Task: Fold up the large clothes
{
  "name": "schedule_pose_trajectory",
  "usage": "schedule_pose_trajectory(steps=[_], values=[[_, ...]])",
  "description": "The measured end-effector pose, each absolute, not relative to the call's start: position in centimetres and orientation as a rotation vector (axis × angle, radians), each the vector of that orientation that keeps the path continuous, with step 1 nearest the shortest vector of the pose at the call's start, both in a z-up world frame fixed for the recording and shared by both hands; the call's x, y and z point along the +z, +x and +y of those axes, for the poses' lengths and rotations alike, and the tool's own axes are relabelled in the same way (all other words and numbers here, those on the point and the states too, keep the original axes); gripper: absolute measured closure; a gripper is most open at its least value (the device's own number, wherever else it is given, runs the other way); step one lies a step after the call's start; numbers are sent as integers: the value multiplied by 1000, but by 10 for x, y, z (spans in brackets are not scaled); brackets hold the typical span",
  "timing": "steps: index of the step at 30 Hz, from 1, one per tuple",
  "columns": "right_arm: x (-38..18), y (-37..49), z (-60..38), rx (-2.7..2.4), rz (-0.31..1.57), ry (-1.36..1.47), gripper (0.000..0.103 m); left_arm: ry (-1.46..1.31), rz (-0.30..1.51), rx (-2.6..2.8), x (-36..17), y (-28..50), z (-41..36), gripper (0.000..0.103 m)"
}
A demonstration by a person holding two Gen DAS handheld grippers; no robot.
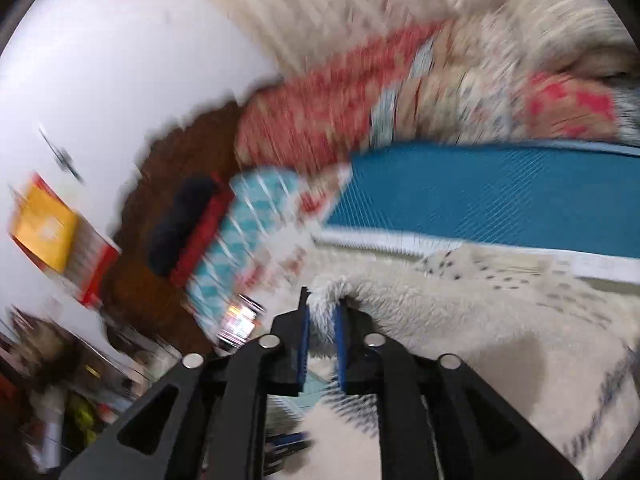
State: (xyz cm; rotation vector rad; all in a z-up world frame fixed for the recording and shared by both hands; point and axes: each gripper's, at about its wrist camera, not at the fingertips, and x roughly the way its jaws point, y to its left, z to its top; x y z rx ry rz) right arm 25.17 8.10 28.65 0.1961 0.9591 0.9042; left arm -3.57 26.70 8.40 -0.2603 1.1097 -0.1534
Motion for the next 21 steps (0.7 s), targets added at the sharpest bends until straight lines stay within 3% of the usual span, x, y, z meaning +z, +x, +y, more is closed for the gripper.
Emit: schedule_pose_trajectory(steps=[4, 7, 11, 13, 15, 17, 21], values=[[158, 268, 173, 790, 1082, -150, 36, -316, 1115, -127, 79, -37, 284, 83], [103, 247, 176, 807, 1129, -135, 36, -321, 1132, -130, 76, -29, 284, 83], [117, 217, 110, 930, 1090, 110, 37, -260, 1129, -143, 82, -2, 278, 83], [147, 204, 43, 888, 967, 210, 43, -236, 1122, -151, 86, 14, 275, 83], [166, 197, -13, 766, 868, 230, 64, -202, 1101, -156, 93, 41, 267, 83], [170, 200, -70, 558, 822, 207, 71, -190, 1077, -169, 101, 66, 261, 83], [131, 235, -150, 338, 940, 297, 72, -170, 1027, -182, 112, 120, 237, 83]])
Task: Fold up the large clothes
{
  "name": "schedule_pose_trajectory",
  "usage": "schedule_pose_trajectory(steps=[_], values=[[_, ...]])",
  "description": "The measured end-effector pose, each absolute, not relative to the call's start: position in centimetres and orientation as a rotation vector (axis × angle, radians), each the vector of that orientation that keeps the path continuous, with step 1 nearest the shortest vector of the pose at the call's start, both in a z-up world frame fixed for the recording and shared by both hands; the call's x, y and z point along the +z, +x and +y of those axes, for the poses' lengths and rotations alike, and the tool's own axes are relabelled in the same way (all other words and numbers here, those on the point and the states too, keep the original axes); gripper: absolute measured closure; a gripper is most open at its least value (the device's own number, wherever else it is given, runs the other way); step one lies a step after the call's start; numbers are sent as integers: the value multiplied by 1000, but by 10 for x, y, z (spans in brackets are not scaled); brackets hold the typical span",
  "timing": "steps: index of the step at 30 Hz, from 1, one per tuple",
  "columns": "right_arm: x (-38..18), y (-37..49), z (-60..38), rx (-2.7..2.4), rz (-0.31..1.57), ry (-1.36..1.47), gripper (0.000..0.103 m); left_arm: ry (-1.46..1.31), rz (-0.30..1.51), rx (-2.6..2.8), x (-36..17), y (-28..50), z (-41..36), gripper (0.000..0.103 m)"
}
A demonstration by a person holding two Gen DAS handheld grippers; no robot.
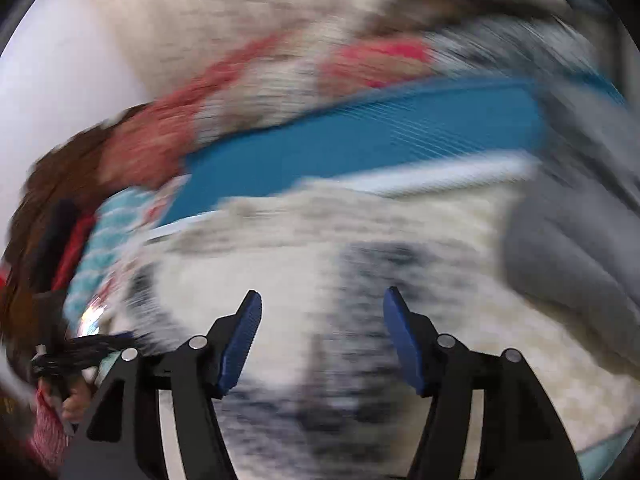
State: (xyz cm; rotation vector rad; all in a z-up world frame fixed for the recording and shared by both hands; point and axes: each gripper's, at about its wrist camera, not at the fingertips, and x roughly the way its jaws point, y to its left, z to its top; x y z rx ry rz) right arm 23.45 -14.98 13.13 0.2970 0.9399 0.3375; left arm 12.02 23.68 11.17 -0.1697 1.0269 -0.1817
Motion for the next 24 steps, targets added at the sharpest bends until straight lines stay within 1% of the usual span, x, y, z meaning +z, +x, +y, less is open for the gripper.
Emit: schedule_pose_trajectory(steps=[3, 4, 5, 6, 7, 8, 9, 10, 11, 13, 14, 15, 16, 17, 18, 19, 21, 24], values=[[83, 265, -171, 297, 1059, 394, 72, -118, 1064, -130, 95, 167, 218, 83], [69, 273, -167, 348, 1096, 459, 63, -111, 1089, -117, 88, 179, 213, 83], [69, 273, -172, 393, 1100, 474, 22, -87, 1126, -92, 75, 193, 206, 83], [79, 273, -169, 402, 1069, 429, 22, -71, 1145, -78, 68, 198, 201, 83], [94, 272, -164, 391, 1000, 359, 22, -54, 1160, -64, 61, 203, 197, 83], [112, 272, -160, 381, 915, 283, 22, -29, 1154, -43, 57, 204, 191, 83], [120, 274, -155, 337, 870, 181, 22, 5, 1137, -18, 56, 203, 185, 83], [117, 280, -150, 292, 870, 84, 22, 24, 1130, -4, 56, 202, 182, 83], [104, 290, -150, 273, 899, 51, 22, 47, 1118, 20, 55, 200, 177, 83], [67, 304, -155, 279, 1025, 85, 26, 83, 1094, 62, 53, 197, 167, 83], [66, 301, -161, 287, 986, 129, 28, 99, 1088, 71, 52, 196, 164, 83], [69, 294, -170, 284, 948, 192, 36, 116, 1083, 76, 52, 196, 161, 83], [72, 286, -180, 273, 932, 270, 41, 124, 1083, 75, 52, 196, 159, 83], [76, 272, -194, 268, 914, 391, 50, 123, 1086, 68, 54, 195, 161, 83], [78, 259, -204, 289, 899, 459, 56, 111, 1094, 58, 56, 194, 164, 83], [82, 243, -215, 308, 887, 510, 58, 93, 1105, 50, 59, 194, 165, 83], [87, 212, -227, 345, 886, 543, 66, 54, 1113, 34, 68, 190, 171, 83], [84, 165, -217, 407, 955, 456, 68, -3, 1093, 9, 81, 179, 178, 83]])
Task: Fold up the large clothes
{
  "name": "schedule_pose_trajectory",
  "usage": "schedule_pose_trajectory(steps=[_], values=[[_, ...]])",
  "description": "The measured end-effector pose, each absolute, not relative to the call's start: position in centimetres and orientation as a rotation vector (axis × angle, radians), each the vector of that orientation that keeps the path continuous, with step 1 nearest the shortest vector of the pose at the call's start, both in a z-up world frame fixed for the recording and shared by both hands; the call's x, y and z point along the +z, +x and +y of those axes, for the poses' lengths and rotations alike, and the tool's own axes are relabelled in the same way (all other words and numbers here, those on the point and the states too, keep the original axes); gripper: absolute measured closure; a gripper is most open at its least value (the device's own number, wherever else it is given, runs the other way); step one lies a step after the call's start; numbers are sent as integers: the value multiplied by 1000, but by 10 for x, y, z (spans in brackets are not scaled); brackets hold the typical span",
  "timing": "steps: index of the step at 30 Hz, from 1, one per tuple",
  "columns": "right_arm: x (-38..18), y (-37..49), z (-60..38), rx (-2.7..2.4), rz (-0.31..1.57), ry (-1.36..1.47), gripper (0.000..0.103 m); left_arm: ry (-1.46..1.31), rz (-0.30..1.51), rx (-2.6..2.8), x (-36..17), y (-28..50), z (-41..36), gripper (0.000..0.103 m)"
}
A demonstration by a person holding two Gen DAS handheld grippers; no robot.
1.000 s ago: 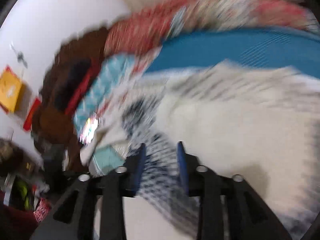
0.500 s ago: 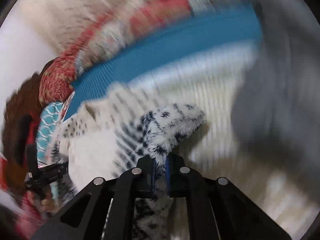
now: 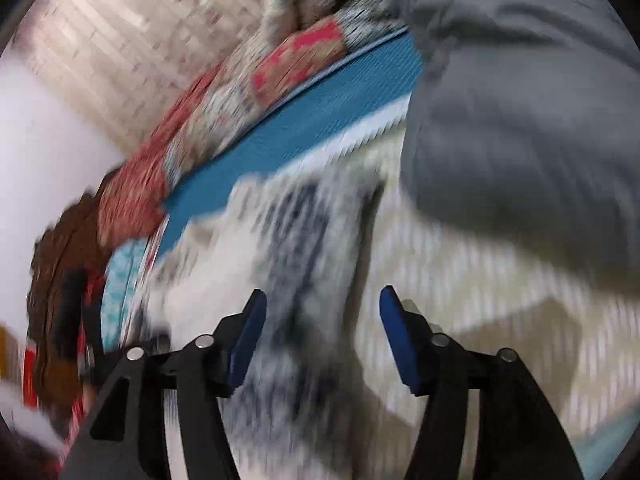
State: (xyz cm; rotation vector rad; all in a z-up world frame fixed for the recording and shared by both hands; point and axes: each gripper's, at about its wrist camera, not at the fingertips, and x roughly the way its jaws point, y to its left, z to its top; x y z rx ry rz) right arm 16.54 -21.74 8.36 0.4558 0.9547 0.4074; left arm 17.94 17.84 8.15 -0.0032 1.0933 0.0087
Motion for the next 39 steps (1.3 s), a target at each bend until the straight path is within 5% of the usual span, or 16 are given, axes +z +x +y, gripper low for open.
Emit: schedule_pose_trajectory(steps=[2, 4, 5, 10, 15, 24, 33, 39], values=[[78, 153, -200, 394, 982, 375, 67, -31, 1105, -10, 81, 171, 178, 83], [68, 150, -185, 363, 1032, 284, 29, -27, 1121, -19, 76, 162, 172, 83], [65, 148, -183, 292, 1039, 216, 19, -20, 1129, -18, 73, 156, 170, 83], [56, 134, -202, 164, 1037, 307, 19, -12, 1172, -3, 56, 128, 174, 82], [77, 118, -198, 123, 1020, 294, 37, -45, 1114, -30, 79, 87, 188, 82], [141, 85, -120, 288, 828, 131, 52, -243, 993, 6, 100, -52, 309, 71], [147, 61, 172, 945, 873, -258, 52, -355, 902, 227, 116, -182, 414, 71], [109, 82, 342, 1153, 1179, 40, 52, -454, 867, 347, 114, -240, 463, 71]])
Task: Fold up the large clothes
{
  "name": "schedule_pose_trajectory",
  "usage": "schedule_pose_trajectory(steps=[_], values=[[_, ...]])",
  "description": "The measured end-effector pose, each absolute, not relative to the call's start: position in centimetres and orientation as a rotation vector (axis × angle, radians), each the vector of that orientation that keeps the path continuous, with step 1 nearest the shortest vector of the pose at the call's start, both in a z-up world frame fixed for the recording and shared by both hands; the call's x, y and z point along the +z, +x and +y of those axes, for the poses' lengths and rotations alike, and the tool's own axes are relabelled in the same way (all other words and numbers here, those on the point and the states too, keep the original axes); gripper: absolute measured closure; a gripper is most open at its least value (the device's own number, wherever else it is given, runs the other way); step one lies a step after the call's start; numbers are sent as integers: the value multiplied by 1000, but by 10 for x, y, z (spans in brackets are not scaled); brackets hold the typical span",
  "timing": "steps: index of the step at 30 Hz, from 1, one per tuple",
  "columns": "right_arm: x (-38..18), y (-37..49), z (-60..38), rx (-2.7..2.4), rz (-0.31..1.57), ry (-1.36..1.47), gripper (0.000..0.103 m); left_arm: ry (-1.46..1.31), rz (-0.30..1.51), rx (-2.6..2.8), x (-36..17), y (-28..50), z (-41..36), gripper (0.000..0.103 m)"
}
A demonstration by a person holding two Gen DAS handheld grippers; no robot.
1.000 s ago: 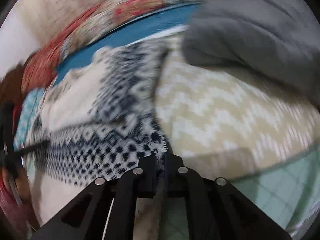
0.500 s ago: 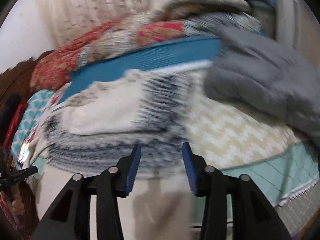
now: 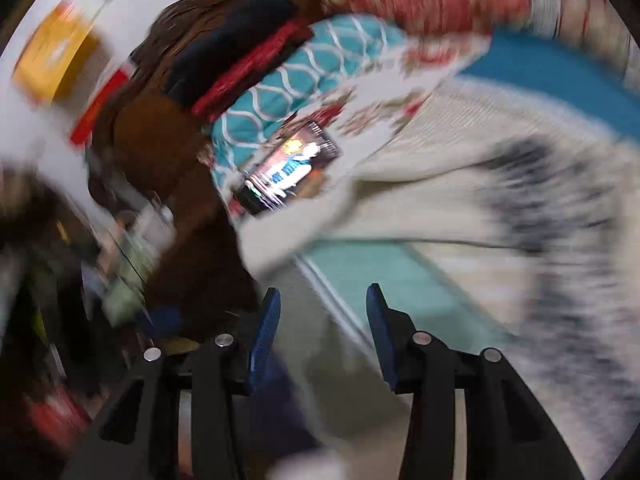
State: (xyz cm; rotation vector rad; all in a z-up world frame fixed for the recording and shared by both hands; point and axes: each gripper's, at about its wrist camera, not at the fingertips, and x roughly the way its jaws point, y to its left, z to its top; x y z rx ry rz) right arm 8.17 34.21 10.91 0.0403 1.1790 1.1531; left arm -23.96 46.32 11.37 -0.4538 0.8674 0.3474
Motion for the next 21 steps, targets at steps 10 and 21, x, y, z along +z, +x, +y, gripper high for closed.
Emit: schedule_pose_trajectory(steps=[10, 21], values=[[82, 116, 394, 1125, 1372, 154, 16, -460, 856, 361, 115, -259, 465, 71], [238, 152, 137, 1062, 1236, -254, 16, -349, 828, 153, 147, -152, 407, 71]])
